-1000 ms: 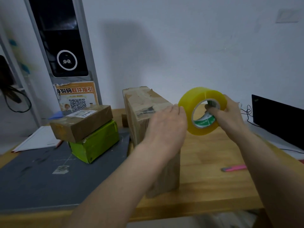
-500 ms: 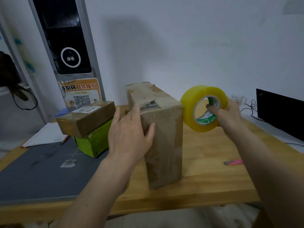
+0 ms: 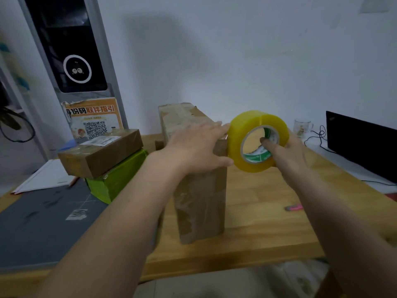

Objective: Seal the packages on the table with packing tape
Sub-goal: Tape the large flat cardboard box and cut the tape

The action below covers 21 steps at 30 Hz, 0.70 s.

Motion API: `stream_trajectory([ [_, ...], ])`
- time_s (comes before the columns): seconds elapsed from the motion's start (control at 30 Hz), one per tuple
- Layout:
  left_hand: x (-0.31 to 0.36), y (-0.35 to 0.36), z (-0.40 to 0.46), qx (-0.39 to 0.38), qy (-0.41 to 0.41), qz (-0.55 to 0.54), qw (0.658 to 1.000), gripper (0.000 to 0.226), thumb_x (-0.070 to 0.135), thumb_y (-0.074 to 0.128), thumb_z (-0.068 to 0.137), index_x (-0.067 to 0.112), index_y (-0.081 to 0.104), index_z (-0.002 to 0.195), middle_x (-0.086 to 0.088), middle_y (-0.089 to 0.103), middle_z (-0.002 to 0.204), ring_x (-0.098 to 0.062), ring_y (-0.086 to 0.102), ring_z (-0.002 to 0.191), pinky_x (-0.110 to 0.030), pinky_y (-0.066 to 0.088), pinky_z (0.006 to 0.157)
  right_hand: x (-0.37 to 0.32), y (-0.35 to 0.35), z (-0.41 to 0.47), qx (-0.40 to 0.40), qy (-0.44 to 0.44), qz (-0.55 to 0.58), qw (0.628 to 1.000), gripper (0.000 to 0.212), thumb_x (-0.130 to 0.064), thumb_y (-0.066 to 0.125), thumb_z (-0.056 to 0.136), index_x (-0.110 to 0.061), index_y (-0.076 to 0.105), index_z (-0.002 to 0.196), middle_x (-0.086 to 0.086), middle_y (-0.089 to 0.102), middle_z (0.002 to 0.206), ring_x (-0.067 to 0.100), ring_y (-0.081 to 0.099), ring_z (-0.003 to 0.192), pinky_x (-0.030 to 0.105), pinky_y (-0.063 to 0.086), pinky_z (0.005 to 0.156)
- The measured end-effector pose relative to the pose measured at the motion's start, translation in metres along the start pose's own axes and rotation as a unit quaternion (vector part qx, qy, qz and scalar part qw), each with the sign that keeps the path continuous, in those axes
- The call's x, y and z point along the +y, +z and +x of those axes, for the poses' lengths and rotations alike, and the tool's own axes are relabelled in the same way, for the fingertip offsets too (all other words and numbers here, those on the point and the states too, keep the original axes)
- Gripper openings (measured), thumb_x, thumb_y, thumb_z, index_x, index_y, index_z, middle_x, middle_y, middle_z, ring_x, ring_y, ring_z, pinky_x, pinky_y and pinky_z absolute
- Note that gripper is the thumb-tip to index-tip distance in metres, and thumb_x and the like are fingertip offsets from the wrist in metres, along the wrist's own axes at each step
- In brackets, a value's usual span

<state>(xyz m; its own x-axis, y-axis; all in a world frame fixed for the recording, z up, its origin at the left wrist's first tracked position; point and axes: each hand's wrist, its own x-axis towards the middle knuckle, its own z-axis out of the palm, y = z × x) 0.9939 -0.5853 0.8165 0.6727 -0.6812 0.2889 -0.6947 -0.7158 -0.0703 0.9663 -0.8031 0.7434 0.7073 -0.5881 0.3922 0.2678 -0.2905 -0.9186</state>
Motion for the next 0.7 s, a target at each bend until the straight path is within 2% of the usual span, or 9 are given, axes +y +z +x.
stream_trajectory([
  [0.17,-0.006,0.005,0.002,-0.047,-0.066,0.004,0.997,0.092,0.096,0.015,0.066,0.056,0.008,0.148,0.004,0.011,0.164,-0.028,0.011,0.15,-0.057,0.021,0.114,0.029,0.014,-0.022,0.018,0.071,0.057,0.996,0.03,-0.012,0.068,0.088,-0.014,0.063,0.117,0.009,0.069,0.106,0.029,0.066,0.101,0.053,0.054,0.089],
  [0.23,-0.009,0.0,0.011,-0.076,-0.116,-0.063,0.988,0.094,0.097,0.003,0.064,0.056,0.01,0.148,0.003,-0.001,0.165,-0.032,0.0,0.151,-0.062,0.009,0.117,0.04,0.016,-0.028,0.027,0.103,0.068,0.992,0.031,-0.014,0.069,0.087,-0.016,0.061,0.117,0.01,0.07,0.105,0.03,0.066,0.1,0.053,0.055,0.088],
  [0.3,-0.017,-0.006,0.02,-0.092,-0.155,-0.092,0.979,0.091,0.092,-0.003,0.068,0.054,0.016,0.149,0.002,0.002,0.165,-0.031,-0.002,0.151,-0.062,0.004,0.117,0.044,0.016,-0.029,0.008,0.155,0.126,0.98,0.045,-0.019,0.073,0.085,-0.021,0.055,0.126,0.008,0.067,0.114,0.027,0.065,0.103,0.052,0.056,0.086],
  [0.4,-0.039,-0.008,0.022,-0.07,-0.196,-0.154,0.966,0.069,0.076,0.023,0.09,0.041,0.033,0.148,0.001,0.023,0.162,-0.028,0.023,0.146,-0.046,0.024,0.113,0.048,0.024,-0.044,-0.048,0.254,0.295,0.92,0.054,-0.024,0.073,0.085,-0.018,0.051,0.134,0.009,0.061,0.129,0.027,0.062,0.112,0.048,0.053,0.093],
  [0.47,-0.055,-0.005,0.016,-0.057,-0.248,-0.295,0.921,0.078,0.072,0.047,0.086,0.036,0.027,0.152,0.002,0.029,0.157,-0.031,0.046,0.128,-0.047,0.049,0.097,0.054,0.037,-0.063,-0.102,0.342,0.253,0.899,0.059,-0.043,0.07,0.084,-0.019,0.05,0.134,0.011,0.053,0.139,0.03,0.053,0.122,0.048,0.043,0.102],
  [0.5,-0.059,-0.003,0.009,-0.055,-0.279,-0.385,0.878,0.088,0.072,0.058,0.079,0.039,0.023,0.152,0.003,0.037,0.15,-0.031,0.054,0.113,-0.048,0.057,0.078,0.055,0.043,-0.071,-0.132,0.389,0.219,0.885,0.067,-0.056,0.066,0.082,-0.023,0.046,0.137,0.011,0.047,0.144,0.033,0.046,0.129,0.054,0.035,0.105],
  [0.57,-0.065,0.003,-0.003,-0.056,-0.312,-0.513,0.797,0.096,0.068,0.073,0.066,0.041,0.03,0.147,0.003,0.053,0.126,-0.031,0.061,0.097,-0.048,0.058,0.056,0.052,0.055,-0.077,-0.181,0.452,0.234,0.842,0.087,-0.074,0.057,0.076,-0.028,0.036,0.148,0.011,0.037,0.152,0.039,0.029,0.141,0.068,0.017,0.108],
  [0.63,-0.071,0.01,-0.01,-0.064,-0.32,-0.578,0.748,0.087,0.063,0.079,0.057,0.028,0.051,0.132,-0.007,0.068,0.112,-0.033,0.065,0.096,-0.051,0.058,0.059,0.044,0.062,-0.075,-0.209,0.471,0.295,0.804,0.092,-0.08,0.052,0.075,-0.03,0.035,0.149,0.011,0.037,0.152,0.041,0.026,0.142,0.075,0.012,0.106],
  [0.7,-0.074,0.015,-0.018,-0.056,-0.31,-0.616,0.722,0.074,0.059,0.08,0.059,0.026,0.061,0.122,-0.009,0.075,0.104,-0.033,0.069,0.096,-0.056,0.058,0.068,0.037,0.067,-0.073,-0.207,0.472,0.316,0.796,0.093,-0.083,0.048,0.075,-0.03,0.034,0.15,0.009,0.036,0.152,0.042,0.027,0.141,0.079,0.014,0.103],
])
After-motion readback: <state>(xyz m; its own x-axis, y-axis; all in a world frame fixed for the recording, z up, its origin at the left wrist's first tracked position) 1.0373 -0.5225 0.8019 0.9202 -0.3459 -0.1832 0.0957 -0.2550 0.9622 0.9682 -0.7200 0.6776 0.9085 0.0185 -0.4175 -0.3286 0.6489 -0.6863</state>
